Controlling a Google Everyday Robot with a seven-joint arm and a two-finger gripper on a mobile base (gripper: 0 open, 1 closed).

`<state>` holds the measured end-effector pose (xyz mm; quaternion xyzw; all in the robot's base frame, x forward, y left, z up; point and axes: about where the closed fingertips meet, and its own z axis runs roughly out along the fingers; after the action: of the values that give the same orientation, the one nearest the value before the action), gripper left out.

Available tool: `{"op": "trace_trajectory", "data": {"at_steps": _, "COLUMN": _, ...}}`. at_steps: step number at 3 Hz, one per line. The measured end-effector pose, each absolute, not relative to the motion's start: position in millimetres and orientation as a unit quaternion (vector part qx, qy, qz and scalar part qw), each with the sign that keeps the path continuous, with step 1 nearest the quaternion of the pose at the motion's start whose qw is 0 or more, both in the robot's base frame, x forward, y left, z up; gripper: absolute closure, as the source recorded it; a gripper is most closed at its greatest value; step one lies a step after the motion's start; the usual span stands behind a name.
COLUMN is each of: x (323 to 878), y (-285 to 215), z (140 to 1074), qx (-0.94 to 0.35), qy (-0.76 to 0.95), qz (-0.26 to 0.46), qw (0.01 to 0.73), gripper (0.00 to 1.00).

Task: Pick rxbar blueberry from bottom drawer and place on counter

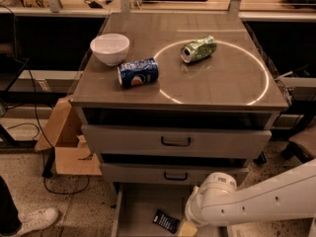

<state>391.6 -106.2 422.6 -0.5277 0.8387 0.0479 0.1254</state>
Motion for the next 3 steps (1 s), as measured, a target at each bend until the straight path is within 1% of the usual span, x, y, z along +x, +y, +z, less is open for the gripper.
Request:
{"op": "trace_trajectory", "data": {"at_steps": 1, "x": 388, "y": -106, "z": 417, "qx": -0.527, "qy": 0.839, "qz": 0.055, "qw": 0.124, "gripper": 0.00}}
{"op": "trace_trajectory", "data": {"at_steps": 3, "x": 384, "y": -110, "z": 357, "qx": -0.509, "qy": 0.846, "qz": 0.099, "qw": 0.123, "gripper": 0.00}}
